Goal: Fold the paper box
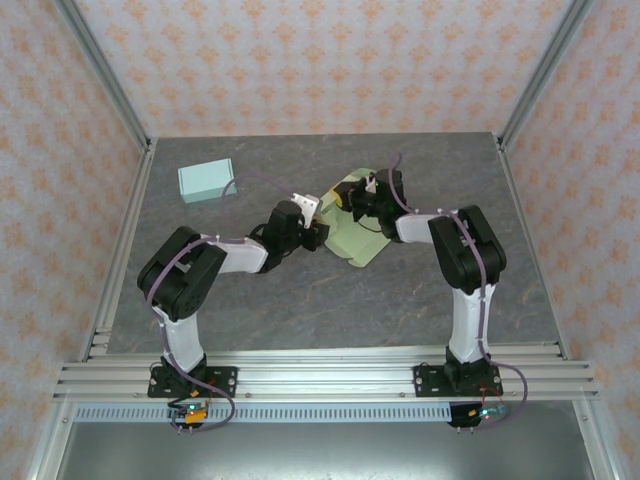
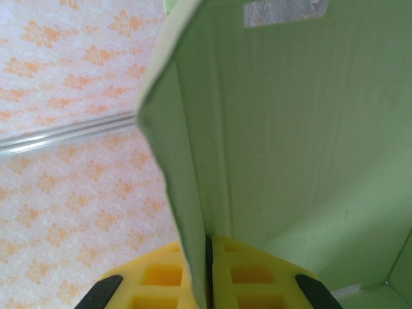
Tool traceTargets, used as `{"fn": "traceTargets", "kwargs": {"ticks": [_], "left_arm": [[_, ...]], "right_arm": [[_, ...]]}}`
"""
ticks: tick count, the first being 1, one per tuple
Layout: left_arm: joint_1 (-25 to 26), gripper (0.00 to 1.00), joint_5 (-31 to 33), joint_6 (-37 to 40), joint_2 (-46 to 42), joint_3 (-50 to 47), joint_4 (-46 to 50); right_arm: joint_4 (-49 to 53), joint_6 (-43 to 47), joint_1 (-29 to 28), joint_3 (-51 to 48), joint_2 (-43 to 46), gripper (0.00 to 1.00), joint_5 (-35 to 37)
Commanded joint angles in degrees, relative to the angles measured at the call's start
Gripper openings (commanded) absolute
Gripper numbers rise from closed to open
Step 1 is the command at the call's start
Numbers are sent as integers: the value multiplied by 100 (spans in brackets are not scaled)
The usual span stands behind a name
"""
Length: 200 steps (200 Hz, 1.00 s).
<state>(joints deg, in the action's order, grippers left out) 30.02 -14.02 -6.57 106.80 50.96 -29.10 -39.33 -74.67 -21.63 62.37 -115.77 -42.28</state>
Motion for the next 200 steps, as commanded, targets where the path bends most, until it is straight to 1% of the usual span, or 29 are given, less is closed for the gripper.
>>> {"fn": "traceTargets", "kwargs": {"ticks": [1,27,43,47,74,105,137,148,160,176,186,200], "left_arm": [[77,49,304,-264,85,-27,-594],[87,50,591,-270,90,2,-694],[120,45,550,-212,222,208,-494],[146,44,578,-197,408,217,-519],[369,44,1132,-262,603,198,-734],[432,43,1302,-399,658,222,-803],[487,37,1545,-542,727,330,-715],[491,37,1646,-671,752,370,-698],[487,38,1775,-1035,795,338,-887],[487,39,1573,-1282,913,217,-1466],[487,40,1582,-1439,939,239,-1536],[503,40,1586,-1461,956,326,-1432]], "right_arm": [[-334,-589,-158,-527,259,10,549],[-414,-997,-193,-735,375,10,877],[-241,-1004,-234,-809,357,15,997],[-233,-1014,-241,-820,327,16,1002],[-710,-1386,-243,-988,109,19,1007],[-700,-1319,-253,-1011,129,25,975],[-382,-1060,-281,-1182,403,28,1072],[-367,-1041,-289,-1230,452,29,1071],[-355,-1032,-305,-1279,468,29,1091],[-318,-1081,-296,-1263,403,27,1066],[-377,-1123,-323,-1249,353,25,1026],[-365,-1144,-343,-1261,335,25,1009]]}}
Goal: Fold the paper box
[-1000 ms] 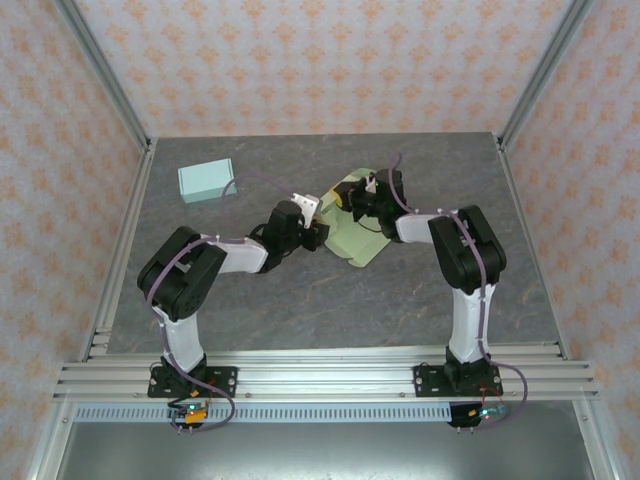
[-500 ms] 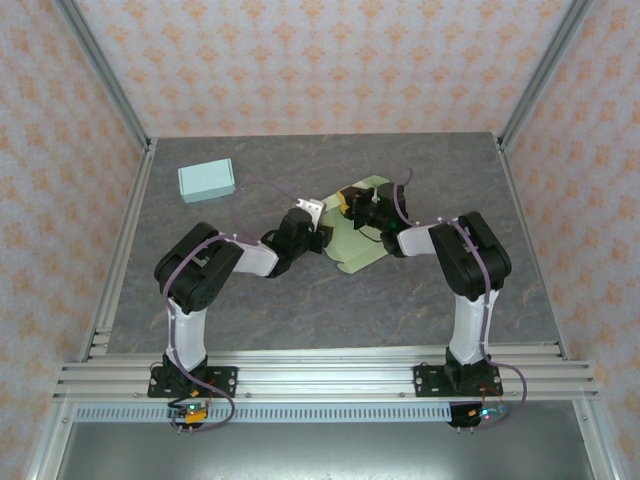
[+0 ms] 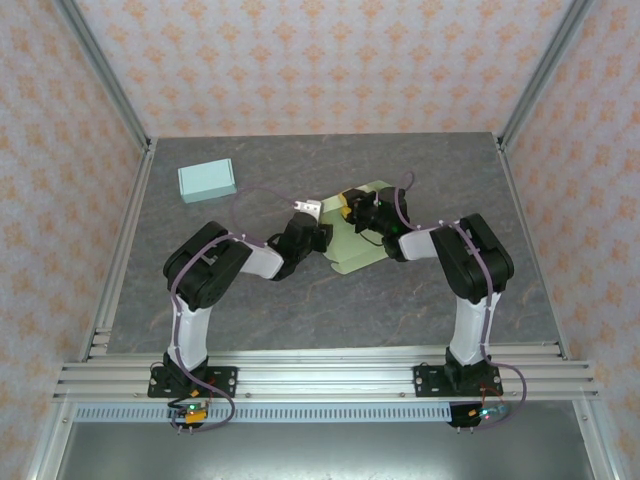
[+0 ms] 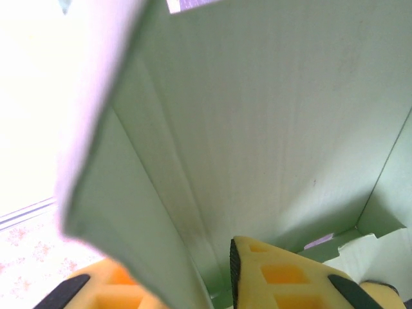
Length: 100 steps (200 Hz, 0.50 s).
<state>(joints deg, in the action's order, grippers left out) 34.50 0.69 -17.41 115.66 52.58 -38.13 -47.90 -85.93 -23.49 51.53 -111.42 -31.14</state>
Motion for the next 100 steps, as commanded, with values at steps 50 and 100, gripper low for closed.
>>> {"fn": "traceTargets", "kwargs": {"ticks": [50,100], "left_arm": [[83,28,573,-658,-26,238,-231],[162,9,637,-386,-59,293,-13]], "right_arm": [[1176,274,-194,-115,189,23,-147],[1580,521,-199,-108,422,29,-193]]}}
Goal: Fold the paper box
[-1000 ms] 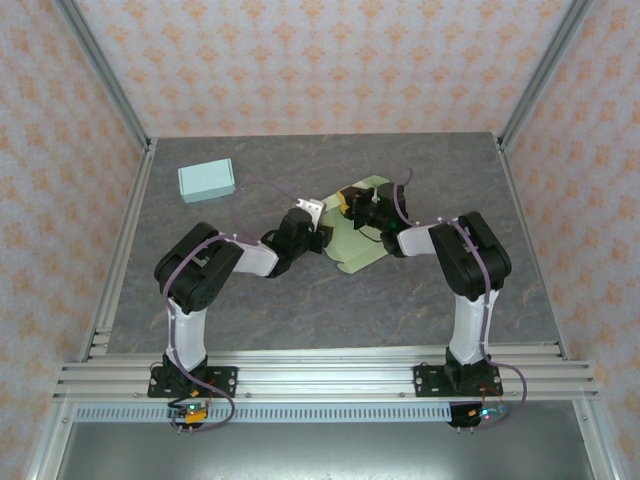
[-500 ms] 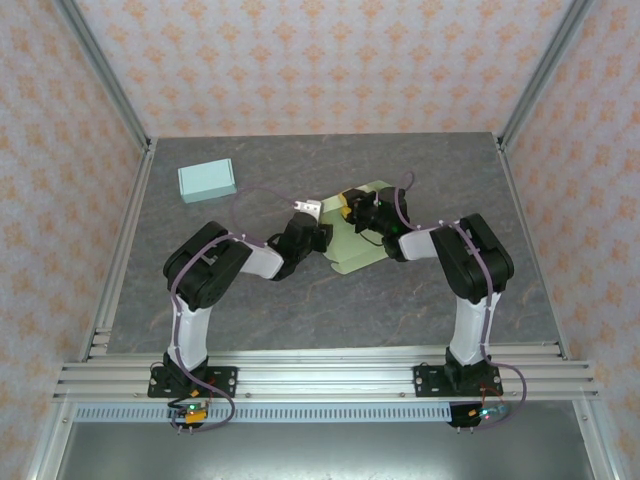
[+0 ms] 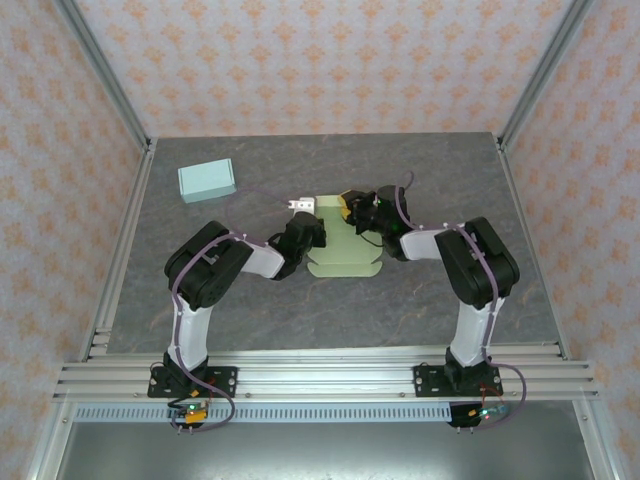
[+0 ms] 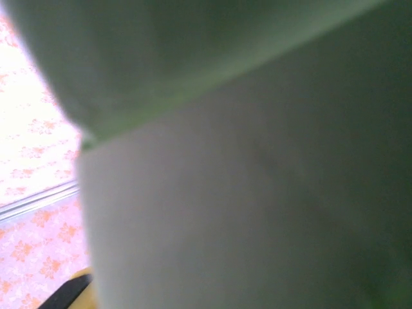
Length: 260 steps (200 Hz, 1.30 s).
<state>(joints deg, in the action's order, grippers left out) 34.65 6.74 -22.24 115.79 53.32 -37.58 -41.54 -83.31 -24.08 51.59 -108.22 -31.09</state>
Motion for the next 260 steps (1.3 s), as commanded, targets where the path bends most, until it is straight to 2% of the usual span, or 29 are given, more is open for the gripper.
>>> {"fn": "traceTargets", "kwargs": {"ticks": [1,15,40,63,97,135,155,162,173,185,198,216,234,248,260], "left_arm": [[147,9,35,101,-78,221,-58],[147,6,49,268,-138,216,105],[147,5,48,468,-335,174,447],[163,4,13,589,-565,-26,508],[164,3,-16,647,-601,-110,690],[161,1,161,1048,-1006,-193,825],[158,1,-268,1494,-1128,-286,611],[148,1,-684,1715,-1107,-333,391],[93,2,-1721,2072,-1007,-278,237],[85,2,-2277,2257,-859,-168,211],[46,2,-2571,2307,-688,-133,108],[58,2,-2299,2222,-456,-332,-306],[57,2,-2149,2196,-371,-407,-368],[64,3,-2088,2214,-297,-490,-517],[71,4,-2107,2303,-260,-478,-410]], "right_arm": [[962,270,-141,-114,123,30,-192],[1537,646,-132,2,414,35,-125],[3385,1680,-148,458,1056,42,203],[3938,2125,-146,439,1623,49,399],[5707,2811,-175,1131,2193,58,810],[6723,3548,-163,1769,2630,60,1049],[7410,4187,-110,2408,2563,60,1202],[7730,4491,-50,2710,2421,60,1305],[8275,5097,53,3231,2098,60,1483],[8812,5787,157,3699,1709,60,1736],[8817,6599,249,3725,1463,60,1679],[8330,7495,278,3272,1503,62,1611],[7911,8051,293,2760,1678,62,1007],[8165,8385,293,2782,1511,62,359],[8324,8490,294,2853,1282,62,77]]}}
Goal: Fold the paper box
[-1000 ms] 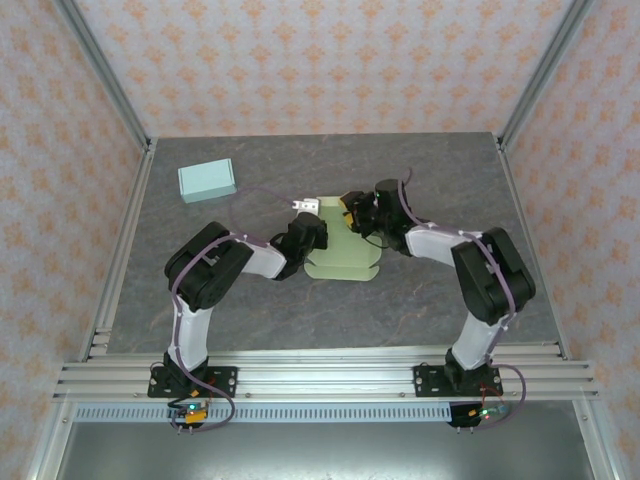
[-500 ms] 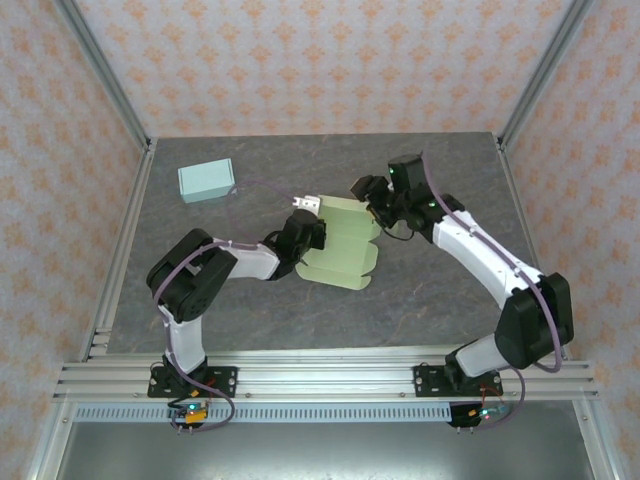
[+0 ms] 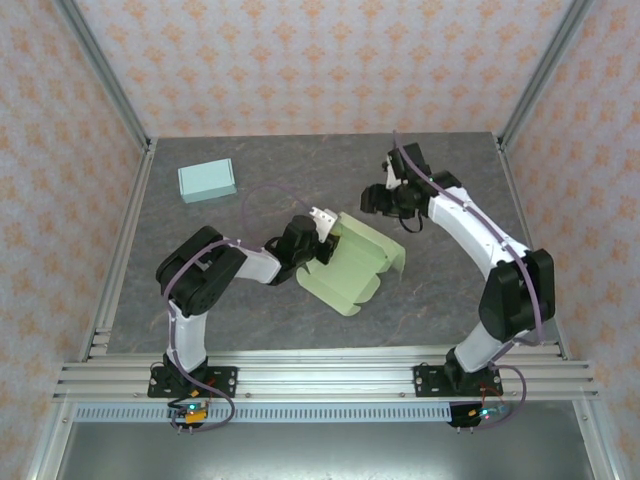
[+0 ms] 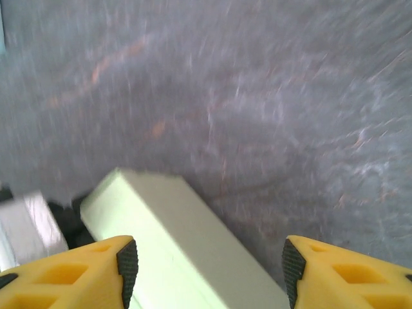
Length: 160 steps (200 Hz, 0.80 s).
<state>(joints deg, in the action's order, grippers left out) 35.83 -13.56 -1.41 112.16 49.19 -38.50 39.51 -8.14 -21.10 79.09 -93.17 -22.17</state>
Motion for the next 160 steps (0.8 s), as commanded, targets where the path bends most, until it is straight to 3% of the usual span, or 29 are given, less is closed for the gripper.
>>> {"fn": "traceTargets", "kwargs": {"ticks": [1,63,78,101,142,160], "left_arm": [[-44,4,-81,238,104,-62,-295],[64,8,152,535,113,-44,-94],[73,13,195,520,92,-34,-113],[68,29,237,467,-46,12,-72],[55,40,411,262,-323,-226,-377],[64,42,770,159,-598,-332,-386]], "right_arm": [[222,977,-1,105,-239,62,-837],[83,1210,-3,283,-983,58,-1149],[158,1163,-28,425,-1149,57,-1041],[141,1175,-111,410,-1208,54,-851],[73,1131,-218,303,-1202,54,-518],[120,1058,-211,337,-1217,54,-581]]}}
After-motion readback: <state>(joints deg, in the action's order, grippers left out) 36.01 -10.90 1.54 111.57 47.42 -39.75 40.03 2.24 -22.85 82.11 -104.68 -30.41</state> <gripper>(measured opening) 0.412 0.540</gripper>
